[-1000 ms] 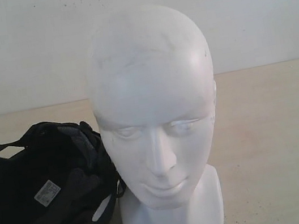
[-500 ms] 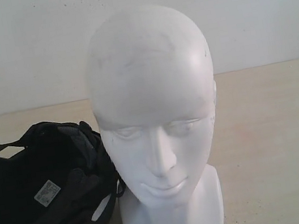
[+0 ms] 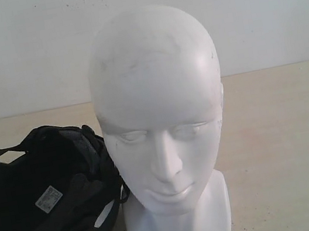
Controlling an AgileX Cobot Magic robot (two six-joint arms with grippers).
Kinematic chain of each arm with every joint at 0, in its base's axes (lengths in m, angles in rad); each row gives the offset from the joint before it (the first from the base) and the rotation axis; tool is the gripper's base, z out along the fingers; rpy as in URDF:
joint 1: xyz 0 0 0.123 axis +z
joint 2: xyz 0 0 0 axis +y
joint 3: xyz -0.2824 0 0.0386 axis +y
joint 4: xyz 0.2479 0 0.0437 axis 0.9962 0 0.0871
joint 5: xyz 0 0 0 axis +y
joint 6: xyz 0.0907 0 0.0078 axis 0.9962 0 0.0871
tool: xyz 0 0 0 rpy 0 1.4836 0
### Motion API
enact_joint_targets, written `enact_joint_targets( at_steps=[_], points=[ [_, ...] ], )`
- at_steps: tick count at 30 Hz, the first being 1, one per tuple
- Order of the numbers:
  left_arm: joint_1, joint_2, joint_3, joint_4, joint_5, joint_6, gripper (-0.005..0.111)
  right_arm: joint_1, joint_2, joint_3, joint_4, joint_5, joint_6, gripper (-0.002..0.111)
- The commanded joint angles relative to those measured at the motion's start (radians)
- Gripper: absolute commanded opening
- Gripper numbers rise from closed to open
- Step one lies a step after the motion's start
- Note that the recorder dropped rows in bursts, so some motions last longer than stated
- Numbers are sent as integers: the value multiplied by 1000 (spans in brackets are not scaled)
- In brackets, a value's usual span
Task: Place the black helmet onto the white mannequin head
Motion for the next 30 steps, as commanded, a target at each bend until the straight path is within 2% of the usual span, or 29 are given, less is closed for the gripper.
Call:
enact_joint_targets(
  at_steps=[1,11,17,21,30],
  points=[
    [-39,122,-1,20,-60,32,67,-2,-4,0,-6,-4,0,0],
    [-43,331,-1,3,-131,114,67,-2,-4,0,-6,-4,0,0],
    [-43,409,-1,-3,-192,116,67,-2,-4,0,-6,-4,0,0],
    [-43,448,-1,-75,-216,144,67,-2,-4,0,-6,-4,0,0],
    [-43,529,-1,-56,-277,176,67,-2,-4,0,-6,-4,0,0]
  ],
)
